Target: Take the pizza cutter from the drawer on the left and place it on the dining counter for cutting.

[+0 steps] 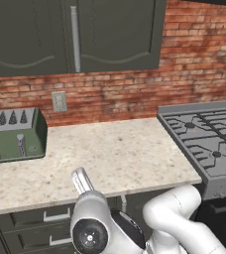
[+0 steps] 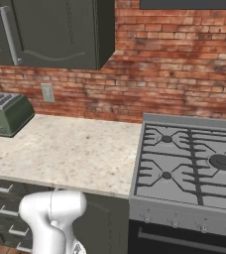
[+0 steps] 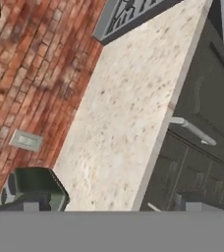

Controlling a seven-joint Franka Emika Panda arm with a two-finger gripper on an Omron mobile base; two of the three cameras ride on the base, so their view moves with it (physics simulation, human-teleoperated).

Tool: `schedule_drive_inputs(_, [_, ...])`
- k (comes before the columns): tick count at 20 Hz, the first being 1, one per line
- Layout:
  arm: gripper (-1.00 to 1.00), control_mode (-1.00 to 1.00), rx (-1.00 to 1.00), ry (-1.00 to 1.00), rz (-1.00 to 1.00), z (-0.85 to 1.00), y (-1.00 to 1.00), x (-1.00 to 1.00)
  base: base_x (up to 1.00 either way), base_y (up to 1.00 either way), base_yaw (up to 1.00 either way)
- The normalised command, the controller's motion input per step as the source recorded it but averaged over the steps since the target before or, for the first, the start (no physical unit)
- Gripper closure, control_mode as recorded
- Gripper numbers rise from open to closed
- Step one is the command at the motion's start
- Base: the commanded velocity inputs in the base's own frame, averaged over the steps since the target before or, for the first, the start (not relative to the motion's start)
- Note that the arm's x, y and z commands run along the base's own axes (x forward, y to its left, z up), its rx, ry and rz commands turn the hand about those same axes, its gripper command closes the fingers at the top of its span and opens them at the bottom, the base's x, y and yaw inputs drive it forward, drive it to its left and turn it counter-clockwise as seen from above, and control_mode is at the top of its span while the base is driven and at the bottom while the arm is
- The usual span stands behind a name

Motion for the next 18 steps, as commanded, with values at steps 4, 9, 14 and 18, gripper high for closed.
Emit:
schedule_drive_inputs(4, [-1.0,-1.0,0.22,-0.29,0.0,-0.86,0.17,0.0,0.0,0.0,0.0])
schedule_drive_inputs(9, [-1.0,-1.0,0.16,-0.31,0.0,-0.82,0.16,0.0,0.0,0.0,0.0])
schedule_drive_inputs(14, [-1.0,-1.0,0.17,-0.26,0.0,-0.64,0.16,0.0,0.0,0.0,0.0])
schedule_drive_inputs(18, [-1.0,-1.0,0.2,-0.22,0.0,-0.56,0.11,0.04,0.0,0.0,0.0])
